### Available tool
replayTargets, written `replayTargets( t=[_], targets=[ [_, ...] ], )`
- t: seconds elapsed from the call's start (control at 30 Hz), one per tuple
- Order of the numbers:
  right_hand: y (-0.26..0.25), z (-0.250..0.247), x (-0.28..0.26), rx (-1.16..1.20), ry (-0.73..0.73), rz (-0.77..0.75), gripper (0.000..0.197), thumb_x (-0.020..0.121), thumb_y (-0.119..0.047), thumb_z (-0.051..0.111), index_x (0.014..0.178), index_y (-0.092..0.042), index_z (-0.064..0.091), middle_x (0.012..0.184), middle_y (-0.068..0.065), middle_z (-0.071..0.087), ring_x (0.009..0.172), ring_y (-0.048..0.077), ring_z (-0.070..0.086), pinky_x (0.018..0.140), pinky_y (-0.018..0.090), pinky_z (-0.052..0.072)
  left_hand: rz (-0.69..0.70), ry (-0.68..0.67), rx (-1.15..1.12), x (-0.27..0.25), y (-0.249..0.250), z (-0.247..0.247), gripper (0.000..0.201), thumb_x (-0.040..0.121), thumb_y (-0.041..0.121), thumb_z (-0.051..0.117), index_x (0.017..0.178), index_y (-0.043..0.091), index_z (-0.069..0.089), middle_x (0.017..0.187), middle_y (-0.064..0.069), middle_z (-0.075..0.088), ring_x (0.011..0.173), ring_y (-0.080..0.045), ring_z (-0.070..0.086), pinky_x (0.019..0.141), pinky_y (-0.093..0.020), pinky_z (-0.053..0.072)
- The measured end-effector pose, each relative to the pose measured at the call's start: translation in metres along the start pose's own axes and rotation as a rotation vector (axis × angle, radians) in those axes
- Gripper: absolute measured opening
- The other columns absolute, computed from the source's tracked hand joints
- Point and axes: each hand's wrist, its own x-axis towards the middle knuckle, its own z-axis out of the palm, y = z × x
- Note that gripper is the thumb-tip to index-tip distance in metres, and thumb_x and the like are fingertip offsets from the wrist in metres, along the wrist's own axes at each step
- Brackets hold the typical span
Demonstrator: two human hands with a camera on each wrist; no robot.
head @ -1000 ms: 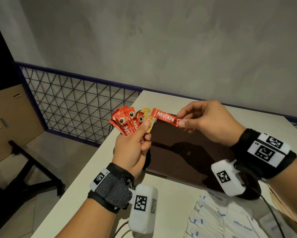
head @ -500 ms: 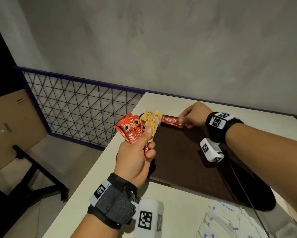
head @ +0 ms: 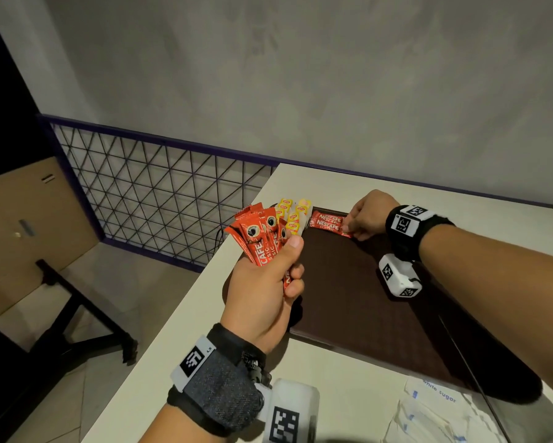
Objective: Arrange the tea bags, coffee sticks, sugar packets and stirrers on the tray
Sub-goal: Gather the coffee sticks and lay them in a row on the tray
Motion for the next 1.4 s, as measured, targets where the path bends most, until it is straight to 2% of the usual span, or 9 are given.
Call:
replayTargets(
  t=[0.17, 0.3, 0.43, 0.57, 0.67, 0.8, 1.03, 1.2, 1.4],
  targets=[
    [-0.002, 0.001, 0.003, -0.113, 0.008, 0.014, 0.021, 0.078, -0.015, 0.089, 0.090, 0.000, 0.080, 0.084, 0.010, 0.080, 0.085, 0.024, 0.079, 0.087, 0.041, 0.063, 0.005, -0.007, -0.004, 0.000, 0.000, 0.001, 0.023, 0.086, 0.012, 0.073, 0.107, 0.008, 0.064, 0.086, -0.003, 0.057, 0.061, -0.012, 0.043, 0.042, -0.016, 0.029],
    [-0.003, 0.000, -0.001, -0.129, 0.050, 0.015, 0.024, 0.079, -0.019, 0.087, 0.092, 0.000, 0.080, 0.079, 0.010, 0.079, 0.082, 0.026, 0.079, 0.083, 0.042, 0.065, 0.011, -0.004, 0.003, -0.001, -0.001, 0.001, 0.038, 0.080, 0.015, 0.075, 0.115, 0.004, 0.063, 0.096, -0.010, 0.054, 0.061, -0.012, 0.044, 0.042, -0.017, 0.030],
    [-0.007, 0.003, -0.004, -0.131, 0.074, -0.025, 0.025, 0.075, -0.015, 0.091, 0.095, -0.009, 0.076, 0.089, 0.009, 0.076, 0.078, 0.024, 0.075, 0.072, 0.039, 0.066, 0.011, -0.013, 0.002, -0.001, -0.001, 0.000, 0.032, 0.079, 0.016, 0.076, 0.108, 0.007, 0.066, 0.092, -0.007, 0.056, 0.062, -0.012, 0.044, 0.042, -0.017, 0.031],
    [-0.016, 0.010, -0.004, -0.251, 0.043, -0.111, 0.033, 0.078, -0.026, 0.090, 0.106, -0.026, 0.073, 0.084, -0.002, 0.066, 0.067, 0.012, 0.062, 0.051, 0.025, 0.050, 0.004, -0.018, 0.006, -0.001, 0.000, -0.001, 0.034, 0.079, 0.016, 0.077, 0.110, 0.007, 0.066, 0.091, -0.006, 0.057, 0.063, -0.012, 0.044, 0.043, -0.017, 0.031],
    [-0.021, 0.015, -0.002, -0.307, 0.008, -0.143, 0.037, 0.079, -0.031, 0.089, 0.111, -0.032, 0.071, 0.085, -0.007, 0.063, 0.071, 0.009, 0.060, 0.054, 0.024, 0.044, 0.004, -0.013, 0.006, 0.000, -0.001, -0.001, 0.038, 0.079, 0.016, 0.077, 0.114, 0.007, 0.066, 0.092, -0.006, 0.058, 0.064, -0.012, 0.043, 0.043, -0.017, 0.032],
    [-0.021, 0.019, 0.000, -0.347, -0.018, -0.159, 0.037, 0.079, -0.029, 0.088, 0.111, -0.032, 0.071, 0.084, -0.008, 0.062, 0.073, 0.009, 0.060, 0.056, 0.023, 0.042, 0.008, -0.013, -0.003, 0.000, -0.002, -0.002, 0.042, 0.079, 0.016, 0.076, 0.118, 0.006, 0.064, 0.097, -0.008, 0.058, 0.064, -0.013, 0.043, 0.043, -0.017, 0.032],
    [-0.015, 0.009, 0.001, -0.325, 0.073, -0.171, 0.033, 0.076, -0.023, 0.090, 0.104, -0.027, 0.074, 0.099, 0.000, 0.067, 0.093, 0.019, 0.062, 0.060, 0.024, 0.042, 0.004, -0.007, 0.002, 0.000, -0.002, -0.001, 0.042, 0.080, 0.015, 0.076, 0.119, 0.005, 0.064, 0.099, -0.008, 0.059, 0.064, -0.013, 0.043, 0.043, -0.017, 0.032],
    [-0.009, 0.012, -0.003, -0.299, 0.063, -0.170, 0.021, 0.073, -0.020, 0.092, 0.082, -0.024, 0.073, 0.080, -0.005, 0.068, 0.077, 0.012, 0.062, 0.057, 0.024, 0.041, 0.000, 0.011, -0.002, -0.001, -0.001, 0.000, 0.041, 0.086, 0.012, 0.074, 0.124, 0.002, 0.064, 0.101, -0.009, 0.058, 0.064, -0.012, 0.044, 0.044, -0.017, 0.032],
    [-0.014, 0.013, -0.011, -0.263, 0.067, -0.176, 0.016, 0.075, -0.017, 0.090, 0.083, -0.017, 0.076, 0.076, -0.005, 0.071, 0.071, 0.008, 0.063, 0.057, 0.023, 0.043, -0.030, 0.002, -0.017, -0.002, 0.003, 0.002, 0.034, 0.083, 0.017, 0.075, 0.113, 0.008, 0.066, 0.087, -0.005, 0.056, 0.063, -0.012, 0.044, 0.044, -0.017, 0.031]
  ],
)
